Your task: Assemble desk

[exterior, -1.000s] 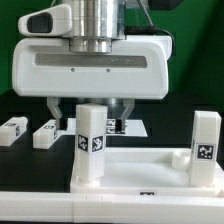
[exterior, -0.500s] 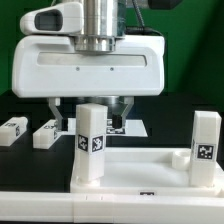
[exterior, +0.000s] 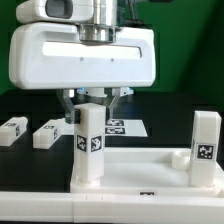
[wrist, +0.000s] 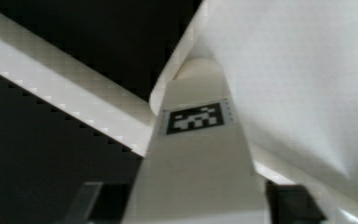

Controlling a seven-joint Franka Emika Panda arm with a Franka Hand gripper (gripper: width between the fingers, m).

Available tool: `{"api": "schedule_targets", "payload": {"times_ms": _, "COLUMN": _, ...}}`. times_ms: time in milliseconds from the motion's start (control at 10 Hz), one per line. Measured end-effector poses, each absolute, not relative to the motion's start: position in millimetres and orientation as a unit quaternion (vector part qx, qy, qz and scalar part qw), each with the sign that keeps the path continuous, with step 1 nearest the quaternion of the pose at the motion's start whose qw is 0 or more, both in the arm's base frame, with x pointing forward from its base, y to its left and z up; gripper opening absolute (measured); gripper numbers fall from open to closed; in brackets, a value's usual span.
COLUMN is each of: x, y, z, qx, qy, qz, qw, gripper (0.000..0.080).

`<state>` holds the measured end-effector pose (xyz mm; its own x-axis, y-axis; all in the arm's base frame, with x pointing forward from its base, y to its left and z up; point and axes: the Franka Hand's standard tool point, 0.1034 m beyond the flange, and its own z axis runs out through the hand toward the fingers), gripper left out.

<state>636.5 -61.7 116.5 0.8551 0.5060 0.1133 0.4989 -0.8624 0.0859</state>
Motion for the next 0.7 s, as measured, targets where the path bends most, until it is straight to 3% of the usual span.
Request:
{"api": "schedule_targets", "payload": {"times_ms": 100, "x": 636.5, "y": -61.7, "z": 116.5, "qx": 0.963, "qy": 0.261, "qz": 0.066, "qw": 0.027, "gripper": 0.0290}}
{"api": "schedule_targets", "payload": {"times_ms": 700, "x": 636.4, "y": -61.8, "z": 115.8, "qx": 0.987, "qy": 0.143, "qz": 0.069, "qw": 0.018, "gripper": 0.0290}}
